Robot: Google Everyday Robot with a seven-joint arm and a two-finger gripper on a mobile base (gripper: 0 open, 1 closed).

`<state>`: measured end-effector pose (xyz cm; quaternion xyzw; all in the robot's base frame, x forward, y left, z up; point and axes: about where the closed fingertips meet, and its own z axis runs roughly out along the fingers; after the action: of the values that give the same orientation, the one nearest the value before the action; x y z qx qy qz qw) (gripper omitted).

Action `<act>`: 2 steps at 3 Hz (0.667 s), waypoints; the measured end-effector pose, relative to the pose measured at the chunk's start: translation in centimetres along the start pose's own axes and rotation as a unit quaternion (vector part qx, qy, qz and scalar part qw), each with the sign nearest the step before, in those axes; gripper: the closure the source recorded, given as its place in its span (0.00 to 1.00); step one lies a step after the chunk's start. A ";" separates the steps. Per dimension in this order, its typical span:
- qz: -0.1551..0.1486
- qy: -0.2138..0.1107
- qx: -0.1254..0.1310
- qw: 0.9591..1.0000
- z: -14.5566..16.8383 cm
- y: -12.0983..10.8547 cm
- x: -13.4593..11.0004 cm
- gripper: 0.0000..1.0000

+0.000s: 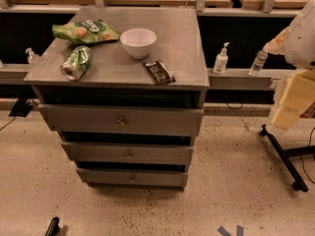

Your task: Open bottom drawer

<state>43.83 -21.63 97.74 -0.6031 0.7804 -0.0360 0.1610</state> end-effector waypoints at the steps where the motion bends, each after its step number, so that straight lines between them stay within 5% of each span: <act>1: 0.000 0.000 0.000 1.000 0.0 0.0 0.0 0.00; 2: -0.025 -0.011 -0.054 0.998 5.0 0.3 -1.5 0.00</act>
Offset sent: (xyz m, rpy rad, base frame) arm 0.0323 0.0369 -0.0860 0.0380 0.2047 0.1451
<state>45.39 -19.46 93.28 -0.6305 0.7642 0.0090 0.1354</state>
